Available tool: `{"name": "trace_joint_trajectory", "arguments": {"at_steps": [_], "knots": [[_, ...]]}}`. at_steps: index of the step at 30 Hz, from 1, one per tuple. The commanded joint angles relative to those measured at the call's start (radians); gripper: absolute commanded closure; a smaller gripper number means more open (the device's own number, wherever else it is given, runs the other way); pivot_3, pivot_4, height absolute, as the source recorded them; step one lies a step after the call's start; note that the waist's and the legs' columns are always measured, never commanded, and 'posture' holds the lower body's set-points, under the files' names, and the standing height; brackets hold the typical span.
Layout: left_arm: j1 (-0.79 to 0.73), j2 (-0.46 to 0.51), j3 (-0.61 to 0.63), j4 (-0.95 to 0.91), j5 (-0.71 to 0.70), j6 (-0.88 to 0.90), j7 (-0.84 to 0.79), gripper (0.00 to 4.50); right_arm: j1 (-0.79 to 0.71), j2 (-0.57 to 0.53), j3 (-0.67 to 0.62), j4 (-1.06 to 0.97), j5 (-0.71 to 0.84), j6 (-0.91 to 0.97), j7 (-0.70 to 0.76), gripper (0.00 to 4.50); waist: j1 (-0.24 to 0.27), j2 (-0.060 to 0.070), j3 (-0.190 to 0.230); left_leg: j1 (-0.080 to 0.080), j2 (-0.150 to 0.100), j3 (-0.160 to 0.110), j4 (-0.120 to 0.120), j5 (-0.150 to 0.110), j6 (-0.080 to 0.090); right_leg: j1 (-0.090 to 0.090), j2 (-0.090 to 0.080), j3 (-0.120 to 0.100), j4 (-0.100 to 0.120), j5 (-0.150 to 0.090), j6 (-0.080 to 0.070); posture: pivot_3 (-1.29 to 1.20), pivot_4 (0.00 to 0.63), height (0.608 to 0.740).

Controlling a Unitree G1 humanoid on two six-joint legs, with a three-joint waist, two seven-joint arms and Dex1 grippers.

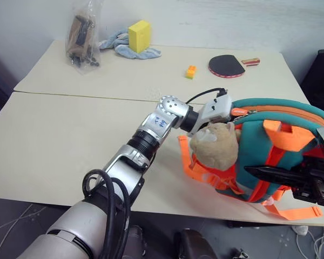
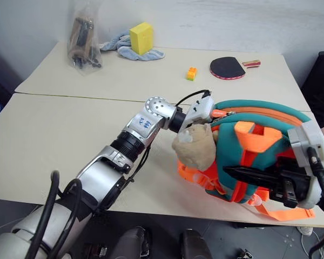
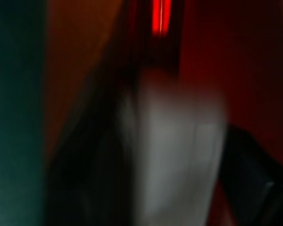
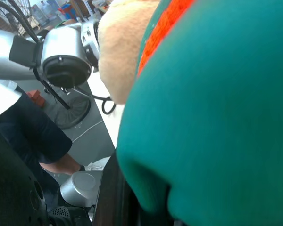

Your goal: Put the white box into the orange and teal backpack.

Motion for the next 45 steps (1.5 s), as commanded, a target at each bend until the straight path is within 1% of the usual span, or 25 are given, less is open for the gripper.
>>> {"name": "trace_joint_trajectory", "arguments": {"at_steps": [1,2,5,10,12,14,16,18,20,21,26,30,34,37,42,45], "knots": [[-0.001,0.088,0.069,-0.057,-0.038,0.022,-0.048,0.23,0.022,0.030,-0.006,-0.026,-0.004,-0.032,-0.013,4.50,-0.001,0.000,0.000,0.000,0.000,0.000,0.000,0.000,0.000,0.000,0.000,0.000,0.000,0.000,0.000,0.00,0.150,0.740],[0.001,0.121,0.091,-0.082,-0.068,0.051,-0.087,0.04,0.029,0.037,-0.004,-0.031,-0.007,-0.037,-0.019,4.50,-0.002,0.000,0.000,0.000,0.000,0.000,0.000,0.000,-0.001,0.000,0.000,0.000,0.000,0.000,0.000,0.00,0.150,0.740],[0.016,0.196,0.121,-0.148,-0.125,0.117,-0.180,0.04,0.045,0.049,0.001,-0.040,-0.014,-0.045,-0.024,4.50,-0.004,0.000,0.000,0.001,0.000,0.000,0.000,0.001,-0.001,0.000,0.000,0.000,0.001,0.000,0.000,0.00,0.150,0.740],[0.018,0.327,0.170,-0.202,-0.205,0.230,-0.314,0.04,0.054,0.057,0.031,-0.038,-0.039,-0.065,-0.033,4.50,0.001,0.000,0.000,0.000,0.000,0.000,0.000,0.001,-0.001,0.000,-0.001,0.000,0.001,0.000,0.000,0.00,0.150,0.740],[0.013,0.379,0.201,-0.267,-0.281,0.360,-0.331,0.04,0.049,0.056,0.043,-0.037,-0.039,-0.073,-0.044,4.50,0.001,0.000,0.000,0.000,0.000,0.000,0.001,0.001,-0.001,0.000,-0.001,0.000,0.001,0.000,0.000,0.00,0.150,0.740],[0.030,0.421,0.228,-0.384,-0.373,0.492,-0.326,0.04,0.048,0.055,0.044,-0.037,-0.028,-0.077,-0.052,4.50,0.000,0.000,0.000,0.000,0.000,-0.001,0.001,0.001,-0.001,0.000,-0.001,-0.001,0.001,0.000,0.000,0.00,0.150,0.740],[0.061,0.443,0.238,-0.501,-0.443,0.583,-0.295,0.04,0.050,0.053,0.041,-0.037,-0.019,-0.080,-0.058,4.50,0.000,0.001,0.000,0.000,0.000,-0.001,0.000,0.001,-0.001,0.000,-0.001,-0.001,0.001,0.000,0.000,0.00,0.150,0.740],[0.102,0.455,0.224,-0.616,-0.488,0.645,-0.263,0.04,0.051,0.052,0.043,-0.037,-0.015,-0.083,-0.062,4.50,0.000,0.001,-0.001,0.000,0.000,-0.002,0.001,0.001,-0.001,0.001,-0.001,-0.001,0.000,0.000,0.000,0.00,0.150,0.740],[0.144,0.459,0.181,-0.715,-0.492,0.661,-0.243,0.04,0.051,0.052,0.043,-0.036,-0.005,-0.084,-0.069,4.50,0.000,0.001,-0.001,0.001,0.000,-0.002,0.001,0.001,-0.001,0.002,-0.001,-0.001,0.001,0.000,0.000,0.00,0.150,0.740],[0.157,0.447,0.155,-0.739,-0.473,0.647,-0.219,0.04,0.050,0.052,0.044,-0.036,-0.002,-0.085,-0.072,4.50,0.000,0.001,-0.001,0.001,0.000,-0.003,0.001,0.001,-0.002,0.003,-0.001,-0.001,0.001,0.000,0.000,0.00,0.150,0.740],[0.182,0.362,0.043,-0.722,-0.322,0.527,-0.071,0.04,0.035,0.049,0.055,-0.043,0.020,-0.090,-0.096,4.50,0.003,0.001,-0.001,0.001,-0.001,-0.004,0.003,0.001,-0.001,0.004,-0.001,-0.002,0.001,0.000,0.000,0.00,0.150,0.740],[0.194,0.315,0.036,-0.720,-0.301,0.501,-0.015,0.04,0.031,0.049,0.056,-0.053,0.039,-0.093,-0.116,4.50,0.000,0.001,-0.001,0.001,-0.001,-0.004,0.002,0.001,0.000,0.004,0.000,-0.001,0.000,0.000,0.000,0.00,0.150,0.740],[0.186,0.280,0.057,-0.682,-0.301,0.520,0.053,0.04,0.054,0.060,0.042,-0.070,0.045,-0.098,-0.130,4.50,0.003,0.001,-0.001,0.001,0.000,-0.004,0.001,0.001,-0.001,0.003,0.000,-0.001,0.000,0.000,0.000,0.00,0.150,0.740],[0.187,0.276,0.069,-0.673,-0.324,0.533,0.042,0.67,0.069,0.063,0.034,-0.076,0.054,-0.109,-0.144,4.50,0.004,0.001,-0.001,0.000,-0.001,-0.004,0.002,0.001,-0.001,0.004,0.000,-0.002,0.000,0.000,0.000,0.00,0.150,0.740],[0.183,0.277,0.073,-0.662,-0.332,0.540,0.036,2.17,0.085,0.062,0.018,-0.079,0.063,-0.118,-0.155,4.50,0.003,0.001,-0.001,0.000,-0.001,-0.004,0.002,0.001,-0.001,0.004,0.000,-0.002,0.000,0.000,0.000,0.00,0.150,0.740],[0.175,0.283,0.085,-0.650,-0.348,0.546,0.018,2.98,0.092,0.061,0.010,-0.073,0.061,-0.120,-0.157,4.50,0.003,0.001,-0.001,0.000,-0.001,-0.004,0.002,0.001,-0.001,0.004,0.000,-0.002,0.000,0.000,0.000,0.00,0.150,0.740]]}}
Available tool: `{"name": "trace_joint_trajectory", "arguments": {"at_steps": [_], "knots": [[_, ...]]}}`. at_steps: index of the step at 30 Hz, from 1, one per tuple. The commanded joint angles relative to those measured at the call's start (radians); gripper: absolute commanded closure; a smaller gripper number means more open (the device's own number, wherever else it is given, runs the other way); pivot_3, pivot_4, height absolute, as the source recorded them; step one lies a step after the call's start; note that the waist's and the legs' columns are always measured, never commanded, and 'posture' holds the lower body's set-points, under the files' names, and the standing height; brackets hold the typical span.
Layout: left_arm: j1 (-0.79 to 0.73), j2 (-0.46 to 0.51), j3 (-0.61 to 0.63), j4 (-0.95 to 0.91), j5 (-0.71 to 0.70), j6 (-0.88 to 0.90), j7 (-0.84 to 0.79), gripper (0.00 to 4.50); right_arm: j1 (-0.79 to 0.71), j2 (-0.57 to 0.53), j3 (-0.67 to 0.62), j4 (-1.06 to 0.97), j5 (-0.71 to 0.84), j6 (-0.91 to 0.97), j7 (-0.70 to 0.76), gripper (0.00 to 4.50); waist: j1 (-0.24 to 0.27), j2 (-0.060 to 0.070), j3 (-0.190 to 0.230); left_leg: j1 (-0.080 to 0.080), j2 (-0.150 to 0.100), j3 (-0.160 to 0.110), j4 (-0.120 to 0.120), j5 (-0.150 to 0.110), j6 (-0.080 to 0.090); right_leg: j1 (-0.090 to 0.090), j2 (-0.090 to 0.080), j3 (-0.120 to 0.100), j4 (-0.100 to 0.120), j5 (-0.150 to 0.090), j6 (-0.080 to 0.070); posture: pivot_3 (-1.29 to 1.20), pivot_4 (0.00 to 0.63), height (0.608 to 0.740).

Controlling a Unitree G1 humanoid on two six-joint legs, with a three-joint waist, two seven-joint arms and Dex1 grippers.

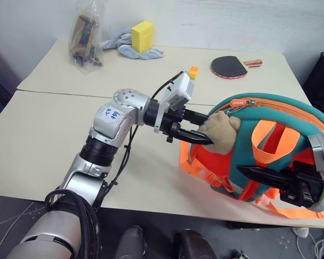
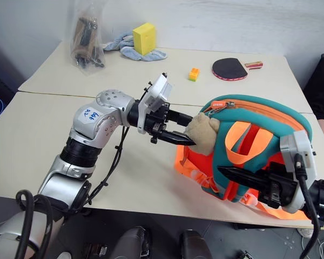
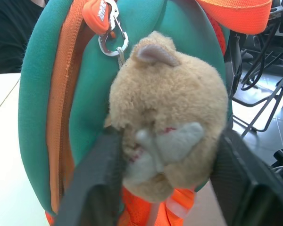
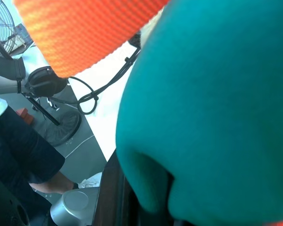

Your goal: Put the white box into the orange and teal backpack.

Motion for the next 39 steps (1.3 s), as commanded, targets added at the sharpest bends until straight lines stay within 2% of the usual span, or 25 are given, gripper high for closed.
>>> {"name": "trace_joint_trajectory", "arguments": {"at_steps": [1,4,8,11,15,20,24,28,31,36,39], "knots": [[-0.021,0.006,0.034,-0.002,-0.033,0.002,-0.025,3.22,0.012,0.002,-0.040,-0.022,0.020,-0.018,0.001,4.50,0.000,0.000,0.000,0.000,0.000,0.000,0.000,0.000,0.000,0.000,0.000,0.000,0.000,0.000,0.000,0.00,0.150,0.740],[-0.049,0.019,0.069,0.029,-0.053,0.014,-0.033,3.72,0.033,0.008,-0.058,-0.026,0.017,-0.022,0.005,4.50,0.000,0.000,0.000,0.000,0.000,0.000,0.000,0.000,0.000,0.000,0.000,0.000,0.000,0.000,0.000,0.00,0.150,0.740],[-0.146,0.056,0.145,0.198,-0.060,0.002,-0.044,3.81,0.072,0.023,-0.099,-0.030,0.014,-0.033,0.013,4.50,0.000,0.000,0.000,0.000,0.000,0.000,0.000,0.000,0.000,0.000,0.000,0.000,0.000,0.000,0.000,0.00,0.150,0.740],[-0.188,0.124,0.140,0.340,-0.012,-0.106,-0.144,3.81,0.110,0.041,-0.129,-0.039,-0.002,-0.043,0.028,4.50,-0.003,0.000,0.000,0.000,0.000,0.000,-0.001,0.000,0.000,-0.001,0.000,0.000,-0.001,0.000,0.000,0.00,0.150,0.740],[-0.179,0.195,0.063,0.495,0.113,-0.304,-0.249,3.81,0.165,0.079,-0.142,-0.061,-0.045,-0.072,0.057,4.50,-0.004,0.000,0.000,0.001,0.000,0.000,-0.003,0.001,-0.002,-0.002,0.001,0.000,0.000,0.000,0.000,0.00,0.150,0.740],[-0.119,0.217,-0.053,0.642,0.312,-0.605,-0.254,3.81,0.188,0.102,-0.139,-0.061,-0.074,-0.103,0.071,4.50,-0.003,0.000,0.000,0.000,0.000,0.000,-0.002,0.000,-0.001,-0.002,0.000,0.001,0.000,0.000,0.000,0.00,0.150,0.740],[-0.069,0.106,-0.073,0.747,0.390,-0.714,-0.087,3.81,0.190,0.115,-0.112,-0.071,-0.150,-0.136,0.076,4.50,-0.001,0.000,0.000,0.000,0.000,0.000,-0.002,0.000,0.000,-0.002,-0.001,0.001,0.000,0.000,0.000,0.00,0.150,0.740],[-0.011,0.021,-0.061,0.725,0.386,-0.715,-0.067,3.81,0.146,0.132,-0.073,-0.067,-0.228,-0.180,0.030,4.50,0.000,0.000,0.000,-0.001,0.000,0.000,-0.001,0.000,0.001,-0.002,-0.001,0.000,0.000,0.000,0.000,0.00,0.150,0.740],[0.026,0.002,-0.049,0.670,0.367,-0.634,-0.086,3.81,0.128,0.133,-0.040,-0.056,-0.296,-0.191,0.004,4.50,-0.001,0.000,0.000,0.000,0.000,0.000,-0.001,0.000,0.001,-0.002,-0.001,0.000,0.001,0.000,0.000,0.00,0.150,0.740],[0.046,0.074,-0.002,0.589,0.329,-0.515,-0.154,2.28,0.208,0.136,-0.079,-0.046,-0.361,-0.191,0.074,2.86,0.000,0.000,0.000,0.000,0.000,0.000,-0.001,0.000,0.000,-0.002,-0.001,0.000,0.001,0.000,0.000,0.00,0.150,0.740],[0.038,0.163,0.046,0.533,0.273,-0.428,-0.242,1.39,0.318,0.129,-0.228,-0.011,-0.369,-0.178,0.186,1.91,-0.004,0.001,0.000,0.000,0.000,0.000,-0.002,0.000,0.000,-0.003,-0.001,0.000,0.001,0.000,0.000,0.00,0.150,0.740]]}}
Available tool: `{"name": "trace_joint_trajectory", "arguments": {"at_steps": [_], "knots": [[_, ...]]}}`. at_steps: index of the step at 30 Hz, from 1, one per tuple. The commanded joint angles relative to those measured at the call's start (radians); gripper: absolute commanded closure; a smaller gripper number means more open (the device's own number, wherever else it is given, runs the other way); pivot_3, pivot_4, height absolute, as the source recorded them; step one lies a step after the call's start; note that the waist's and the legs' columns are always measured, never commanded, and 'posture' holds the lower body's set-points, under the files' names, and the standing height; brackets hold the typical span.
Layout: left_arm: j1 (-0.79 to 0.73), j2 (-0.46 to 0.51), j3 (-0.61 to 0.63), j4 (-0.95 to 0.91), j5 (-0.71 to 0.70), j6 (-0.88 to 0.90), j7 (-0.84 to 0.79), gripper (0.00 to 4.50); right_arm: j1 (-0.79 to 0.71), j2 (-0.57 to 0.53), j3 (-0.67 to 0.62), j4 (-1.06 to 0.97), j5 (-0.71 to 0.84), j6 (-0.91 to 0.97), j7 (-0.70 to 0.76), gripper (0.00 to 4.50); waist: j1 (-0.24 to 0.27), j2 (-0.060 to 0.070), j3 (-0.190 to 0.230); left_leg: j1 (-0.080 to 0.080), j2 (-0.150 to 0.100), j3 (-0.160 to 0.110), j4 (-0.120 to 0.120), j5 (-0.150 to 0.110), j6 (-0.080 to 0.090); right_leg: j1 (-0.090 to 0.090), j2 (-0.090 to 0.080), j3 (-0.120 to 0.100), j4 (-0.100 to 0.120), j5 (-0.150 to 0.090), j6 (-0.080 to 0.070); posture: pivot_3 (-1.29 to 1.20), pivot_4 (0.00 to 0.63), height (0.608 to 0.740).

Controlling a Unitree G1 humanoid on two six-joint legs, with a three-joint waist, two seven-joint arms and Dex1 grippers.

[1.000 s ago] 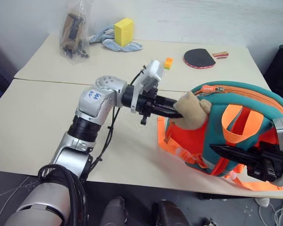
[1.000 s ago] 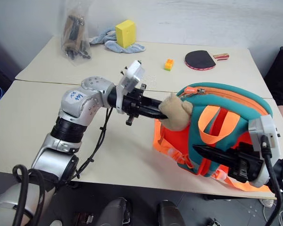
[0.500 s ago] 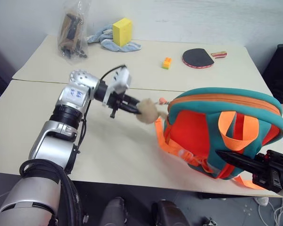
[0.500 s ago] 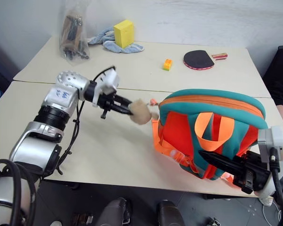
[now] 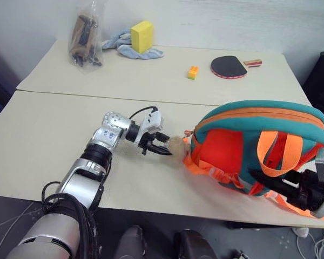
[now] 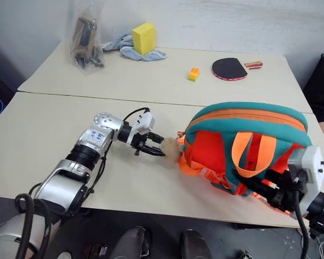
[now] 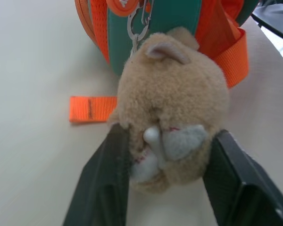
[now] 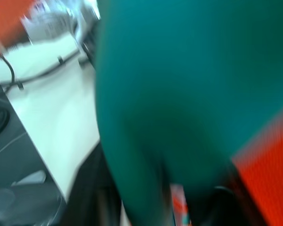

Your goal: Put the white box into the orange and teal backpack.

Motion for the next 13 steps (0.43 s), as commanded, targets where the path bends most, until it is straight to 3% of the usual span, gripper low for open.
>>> {"name": "trace_joint_trajectory", "arguments": {"at_steps": [1,5,6,10,13], "knots": [[-0.009,0.105,0.071,-0.085,-0.071,0.106,-0.106,1.07,0.104,-0.002,-0.209,0.043,-0.001,0.001,0.136,1.55,-0.006,0.000,0.000,0.000,0.000,0.000,-0.001,0.000,0.000,0.000,0.001,0.000,0.000,0.000,0.000,0.00,0.150,0.740],[-0.033,0.303,0.099,-0.194,-0.189,0.201,-0.204,0.00,0.300,-0.041,-0.523,0.241,-0.041,0.026,0.403,0.22,-0.008,0.001,0.001,0.001,0.000,0.000,-0.002,0.000,-0.001,0.000,0.000,0.000,-0.001,0.000,0.000,0.00,0.150,0.740],[-0.048,0.336,0.108,-0.196,-0.203,0.205,-0.204,0.00,0.320,-0.060,-0.570,0.299,-0.058,0.026,0.433,0.05,-0.009,0.000,0.001,0.001,0.001,0.000,-0.003,0.000,0.000,0.001,0.001,0.000,-0.002,0.000,0.000,0.00,0.150,0.740],[-0.088,0.448,0.136,-0.234,-0.338,0.312,-0.204,0.00,0.333,-0.145,-0.690,0.494,-0.075,0.058,0.508,0.05,-0.010,0.000,0.001,0.002,-0.001,0.000,-0.003,-0.004,0.006,0.002,-0.002,0.000,-0.003,0.000,-0.001,0.00,0.150,0.740],[-0.075,0.462,0.189,-0.299,-0.377,0.362,-0.175,0.00,0.266,-0.196,-0.674,0.577,-0.080,0.073,0.498,0.05,-0.011,0.000,0.001,0.002,0.000,0.000,-0.003,-0.004,0.006,0.003,-0.002,0.000,-0.003,0.000,-0.001,0.00,0.150,0.740]]}}
